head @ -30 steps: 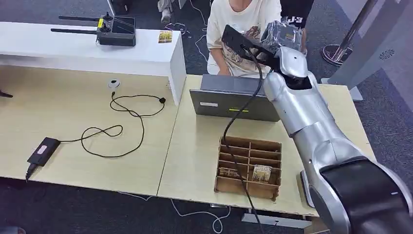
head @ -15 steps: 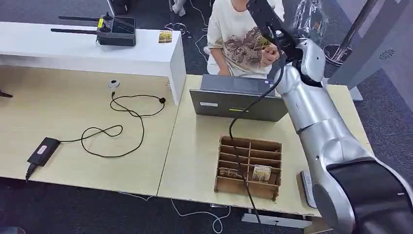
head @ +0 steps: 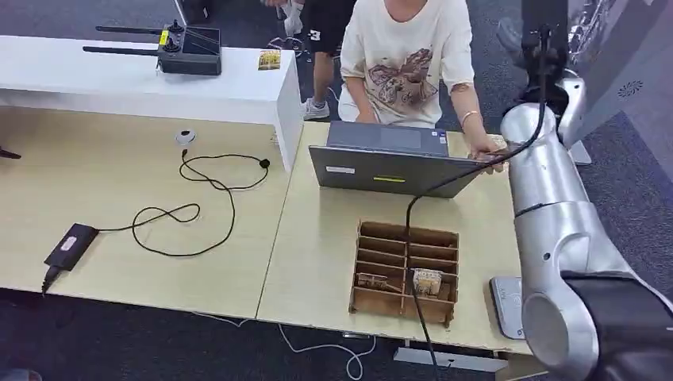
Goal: Pass the card to the sensor for recognition and then transmit it.
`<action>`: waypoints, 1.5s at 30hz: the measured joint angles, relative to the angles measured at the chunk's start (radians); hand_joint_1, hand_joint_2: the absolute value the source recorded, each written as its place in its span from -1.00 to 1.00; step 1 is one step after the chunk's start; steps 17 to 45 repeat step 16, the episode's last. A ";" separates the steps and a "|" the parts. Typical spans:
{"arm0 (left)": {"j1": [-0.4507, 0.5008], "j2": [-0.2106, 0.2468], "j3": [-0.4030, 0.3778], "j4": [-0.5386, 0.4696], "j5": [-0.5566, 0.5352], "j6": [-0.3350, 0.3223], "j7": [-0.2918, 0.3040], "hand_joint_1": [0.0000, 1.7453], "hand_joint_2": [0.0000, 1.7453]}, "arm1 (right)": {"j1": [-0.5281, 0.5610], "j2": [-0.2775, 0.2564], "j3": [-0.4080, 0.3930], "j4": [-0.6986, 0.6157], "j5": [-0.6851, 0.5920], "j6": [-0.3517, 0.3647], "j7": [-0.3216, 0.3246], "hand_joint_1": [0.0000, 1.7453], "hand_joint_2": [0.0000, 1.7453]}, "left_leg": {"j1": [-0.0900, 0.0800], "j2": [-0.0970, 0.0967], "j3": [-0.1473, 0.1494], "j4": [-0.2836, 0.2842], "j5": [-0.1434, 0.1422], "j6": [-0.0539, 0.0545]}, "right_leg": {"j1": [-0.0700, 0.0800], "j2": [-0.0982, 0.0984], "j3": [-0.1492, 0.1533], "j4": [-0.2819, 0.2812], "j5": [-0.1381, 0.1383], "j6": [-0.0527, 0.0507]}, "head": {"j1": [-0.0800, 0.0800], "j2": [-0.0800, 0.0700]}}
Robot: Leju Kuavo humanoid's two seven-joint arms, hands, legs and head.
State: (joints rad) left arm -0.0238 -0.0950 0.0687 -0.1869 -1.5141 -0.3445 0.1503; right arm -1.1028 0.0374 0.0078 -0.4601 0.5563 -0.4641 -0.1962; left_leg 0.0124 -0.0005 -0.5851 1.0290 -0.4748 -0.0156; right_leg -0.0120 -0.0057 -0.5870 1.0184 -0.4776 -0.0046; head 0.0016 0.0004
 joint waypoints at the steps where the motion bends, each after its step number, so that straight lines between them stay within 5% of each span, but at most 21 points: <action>1: 0.000 -0.001 0.000 0.000 0.000 0.000 0.002 -1.00 -1.00 | 0.042 -0.003 -0.016 -0.043 -0.060 0.030 -0.029 -1.00 1.00 | 0.000 -0.001 0.000 0.000 0.000 0.000 | 0.000 0.000 0.000 0.000 0.000 0.000 | 0.000 0.000; 9: 0.002 -0.003 0.000 0.000 0.002 0.004 0.010 -1.00 -1.00 | 0.245 -0.043 -0.036 -0.294 -0.308 0.125 -0.080 -1.00 1.00 | 0.000 -0.001 0.000 0.000 0.000 0.000 | 0.000 0.000 -0.001 0.000 0.000 0.000 | 0.000 0.000; 12: 0.003 -0.002 0.000 0.000 0.003 0.007 0.011 -1.00 -1.00 | 0.382 -0.083 -0.028 -0.495 -0.528 0.191 -0.098 -1.00 1.00 | 0.000 -0.004 -0.001 0.000 0.000 0.000 | 0.000 -0.004 0.000 0.000 -0.001 0.001 | 0.000 0.000; 16: 0.006 -0.002 0.000 0.000 0.003 0.010 0.013 -1.00 -1.00 | 0.593 -0.131 -0.029 -0.768 -0.685 0.188 -0.179 -1.00 1.00 | 0.000 -0.008 -0.003 -0.001 -0.001 0.000 | -0.001 -0.006 -0.001 0.000 -0.002 0.001 | 0.000 0.000; 45: 0.006 -0.002 0.000 0.000 0.003 0.010 0.013 -1.00 -1.00 | 0.593 -0.131 -0.029 -0.768 -0.685 0.188 -0.179 -1.00 1.00 | 0.000 -0.008 -0.003 -0.001 -0.001 0.000 | -0.001 -0.006 -0.001 0.000 -0.002 0.001 | 0.000 0.000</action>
